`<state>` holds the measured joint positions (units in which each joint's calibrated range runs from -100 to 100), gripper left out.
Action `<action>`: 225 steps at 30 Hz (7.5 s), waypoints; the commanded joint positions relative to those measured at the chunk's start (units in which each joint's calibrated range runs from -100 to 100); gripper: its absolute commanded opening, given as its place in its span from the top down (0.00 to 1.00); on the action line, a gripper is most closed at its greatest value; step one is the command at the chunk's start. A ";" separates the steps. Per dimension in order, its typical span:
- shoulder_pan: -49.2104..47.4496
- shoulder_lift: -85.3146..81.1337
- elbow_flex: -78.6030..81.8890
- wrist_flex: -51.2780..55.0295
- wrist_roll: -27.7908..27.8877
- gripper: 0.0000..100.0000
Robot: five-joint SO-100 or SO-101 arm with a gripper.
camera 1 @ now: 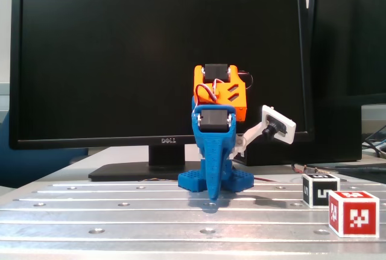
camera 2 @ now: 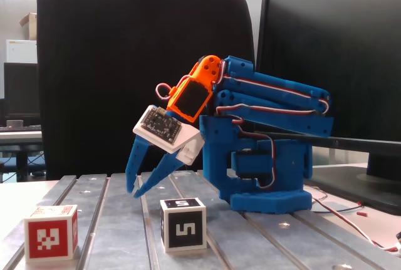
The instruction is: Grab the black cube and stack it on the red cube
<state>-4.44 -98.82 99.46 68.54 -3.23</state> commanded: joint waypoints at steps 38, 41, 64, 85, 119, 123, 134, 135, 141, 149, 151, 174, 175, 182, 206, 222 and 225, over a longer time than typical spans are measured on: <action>0.05 0.49 0.09 0.33 -0.14 0.99; -0.24 0.49 0.09 0.33 -0.19 0.99; -1.72 0.65 -2.71 -8.56 0.86 0.98; -15.16 48.69 -37.09 -8.05 15.27 0.99; -42.40 80.52 -62.32 12.56 26.90 0.93; -42.40 80.52 -60.15 12.73 26.95 0.82; -42.55 80.60 -58.16 12.56 26.95 0.68; -42.55 80.60 -58.16 12.56 27.00 0.69; -43.21 81.44 -57.80 11.62 27.21 0.68; -42.99 81.27 -56.35 9.91 27.32 0.68; -42.92 81.36 -56.26 9.91 27.32 0.68; -42.77 81.44 -48.94 0.59 27.37 0.68; -42.77 81.36 -48.39 -0.18 27.37 0.68; -42.77 81.44 -47.94 -0.69 27.37 0.68; -42.92 81.44 -45.50 -4.11 27.16 0.69; -43.14 81.44 -45.77 -3.86 27.00 0.76; -43.21 81.44 -45.86 -4.03 26.95 0.78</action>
<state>-47.33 -17.04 54.26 64.68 23.96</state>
